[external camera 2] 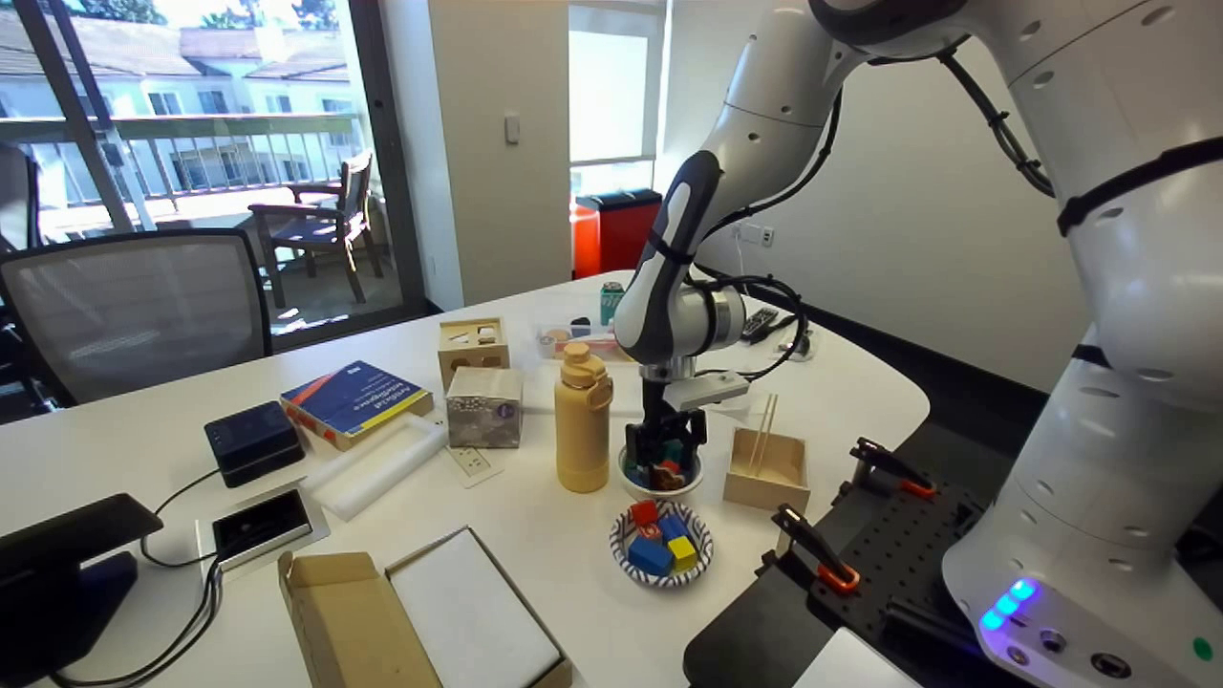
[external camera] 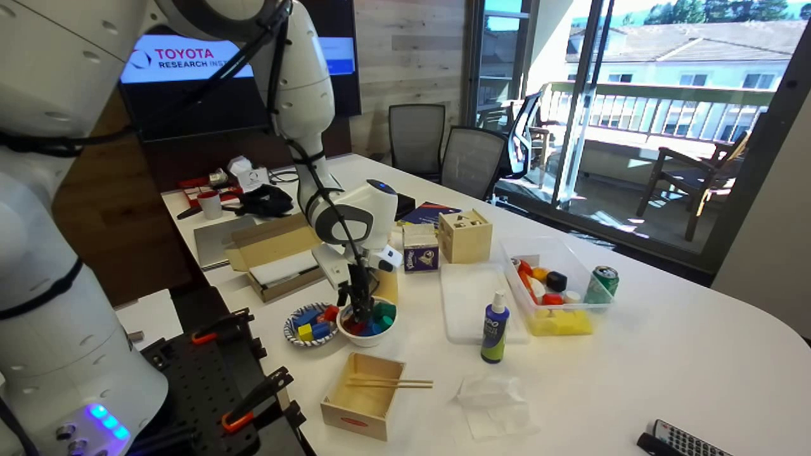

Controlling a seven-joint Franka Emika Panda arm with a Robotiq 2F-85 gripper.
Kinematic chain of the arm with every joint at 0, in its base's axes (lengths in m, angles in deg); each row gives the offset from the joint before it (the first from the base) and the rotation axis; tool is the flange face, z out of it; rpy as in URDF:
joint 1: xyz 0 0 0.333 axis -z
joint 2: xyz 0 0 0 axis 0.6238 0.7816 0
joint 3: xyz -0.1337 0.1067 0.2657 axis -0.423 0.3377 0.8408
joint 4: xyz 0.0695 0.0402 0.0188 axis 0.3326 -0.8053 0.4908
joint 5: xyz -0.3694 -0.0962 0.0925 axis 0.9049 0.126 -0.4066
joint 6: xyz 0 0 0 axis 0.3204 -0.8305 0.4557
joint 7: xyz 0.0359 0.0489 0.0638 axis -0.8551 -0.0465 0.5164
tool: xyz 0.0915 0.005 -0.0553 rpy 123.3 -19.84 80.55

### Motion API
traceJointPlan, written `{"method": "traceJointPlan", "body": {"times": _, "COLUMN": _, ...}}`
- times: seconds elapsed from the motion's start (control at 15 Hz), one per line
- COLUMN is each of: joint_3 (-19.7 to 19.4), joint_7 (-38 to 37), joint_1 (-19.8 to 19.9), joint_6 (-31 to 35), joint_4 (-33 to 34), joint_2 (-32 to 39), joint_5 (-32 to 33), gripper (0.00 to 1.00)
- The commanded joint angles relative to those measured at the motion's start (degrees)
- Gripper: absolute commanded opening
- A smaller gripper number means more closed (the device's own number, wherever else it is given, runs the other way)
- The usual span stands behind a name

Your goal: Pick up the objects from the bowl and put them in the box

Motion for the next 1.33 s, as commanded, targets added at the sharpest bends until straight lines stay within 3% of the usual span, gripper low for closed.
{"method": "traceJointPlan", "body": {"times": 0.0, "joint_3": 0.79, "joint_7": -1.35, "joint_1": 1.22, "joint_6": -0.49, "joint_4": 0.30, "joint_2": 0.09, "joint_5": 1.64, "gripper": 0.49}}
{"method": "traceJointPlan", "body": {"times": 0.47, "joint_3": 0.25, "joint_7": -2.07, "joint_1": 1.21, "joint_6": -0.49, "joint_4": -0.43, "joint_2": 0.10, "joint_5": 1.79, "gripper": 0.00}}
{"method": "traceJointPlan", "body": {"times": 0.87, "joint_3": 0.82, "joint_7": -1.80, "joint_1": 2.04, "joint_6": -0.91, "joint_4": -0.93, "joint_2": -0.79, "joint_5": 1.10, "gripper": 0.03}}
{"method": "traceJointPlan", "body": {"times": 1.27, "joint_3": 3.24, "joint_7": -0.51, "joint_1": 4.62, "joint_6": -6.18, "joint_4": -4.07, "joint_2": -10.10, "joint_5": -0.07, "gripper": 0.03}}
